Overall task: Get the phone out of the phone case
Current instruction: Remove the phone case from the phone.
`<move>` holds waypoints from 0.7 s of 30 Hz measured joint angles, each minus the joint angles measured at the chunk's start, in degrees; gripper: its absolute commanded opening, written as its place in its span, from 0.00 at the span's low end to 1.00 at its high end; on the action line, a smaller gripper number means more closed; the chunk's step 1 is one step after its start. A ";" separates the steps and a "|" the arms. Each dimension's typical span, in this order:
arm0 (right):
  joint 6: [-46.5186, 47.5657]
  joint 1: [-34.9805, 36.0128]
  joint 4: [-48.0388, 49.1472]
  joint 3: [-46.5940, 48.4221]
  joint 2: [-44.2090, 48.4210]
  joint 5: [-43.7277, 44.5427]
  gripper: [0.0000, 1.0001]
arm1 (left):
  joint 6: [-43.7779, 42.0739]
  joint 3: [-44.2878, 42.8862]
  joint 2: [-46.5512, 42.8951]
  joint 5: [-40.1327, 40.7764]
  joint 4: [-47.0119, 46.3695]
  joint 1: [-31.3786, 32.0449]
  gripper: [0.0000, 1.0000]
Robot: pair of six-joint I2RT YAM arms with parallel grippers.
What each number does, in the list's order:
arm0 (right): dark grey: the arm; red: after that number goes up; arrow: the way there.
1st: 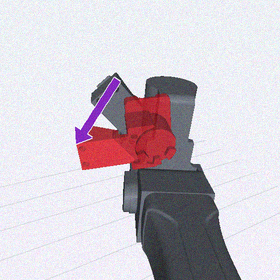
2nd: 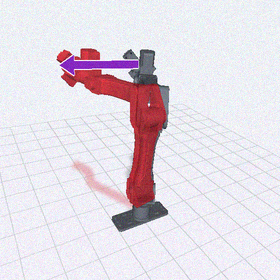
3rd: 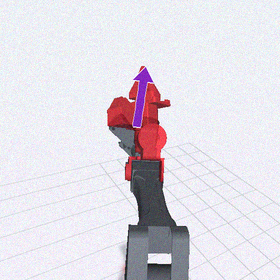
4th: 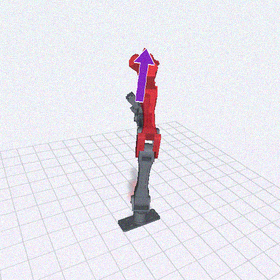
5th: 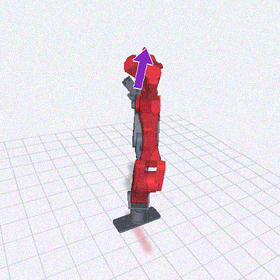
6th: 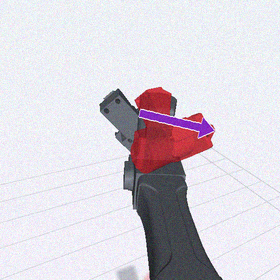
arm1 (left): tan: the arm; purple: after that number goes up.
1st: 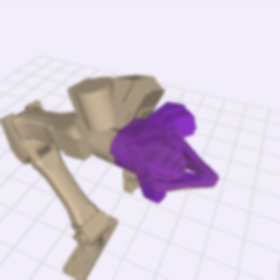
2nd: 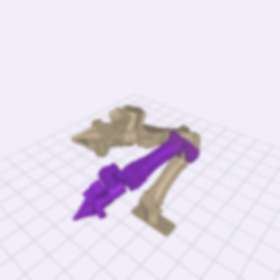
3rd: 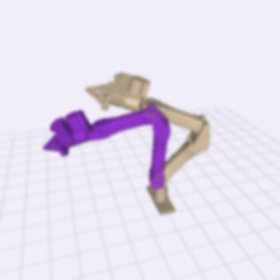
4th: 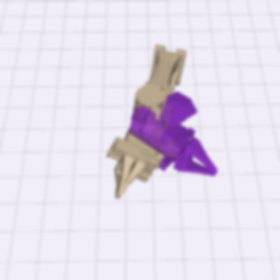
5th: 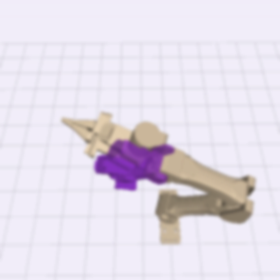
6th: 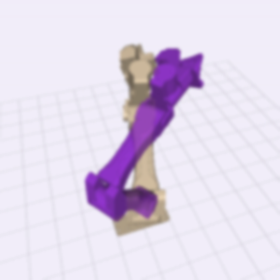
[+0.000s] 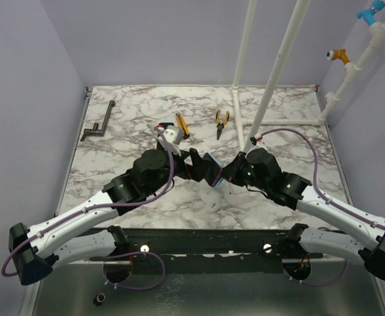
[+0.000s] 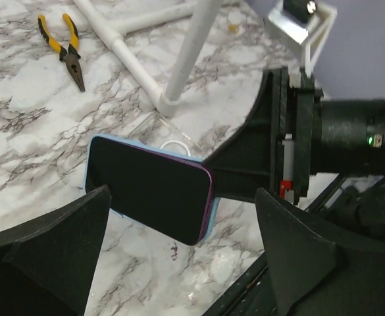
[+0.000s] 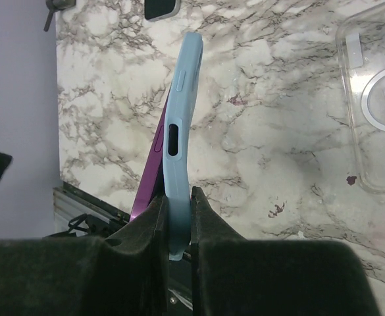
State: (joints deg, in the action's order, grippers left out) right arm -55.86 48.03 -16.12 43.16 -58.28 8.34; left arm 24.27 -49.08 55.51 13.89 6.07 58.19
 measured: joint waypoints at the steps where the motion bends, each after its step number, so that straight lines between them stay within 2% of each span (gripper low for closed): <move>1: 0.02 0.02 -0.26 0.20 -0.33 0.00 0.00 | -1.88 -0.87 1.73 1.66 0.63 2.25 0.86; 6: 0.04 0.00 -0.70 1.27 -1.05 0.00 0.00 | -7.85 -3.43 8.31 6.58 3.63 8.81 0.75; 13: 0.26 0.02 -0.76 1.73 -1.09 -0.02 0.00 | -10.84 -5.51 13.79 11.17 6.73 10.14 0.63; 21: 0.42 0.00 -0.79 1.73 -1.07 -0.02 0.00 | -11.56 -5.79 14.47 14.51 7.41 10.25 0.61</move>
State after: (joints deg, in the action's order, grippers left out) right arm -55.44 48.03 -16.91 44.88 -59.35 8.32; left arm 12.71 -54.87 69.97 28.40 13.47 68.45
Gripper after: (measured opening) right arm 0.130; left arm 0.607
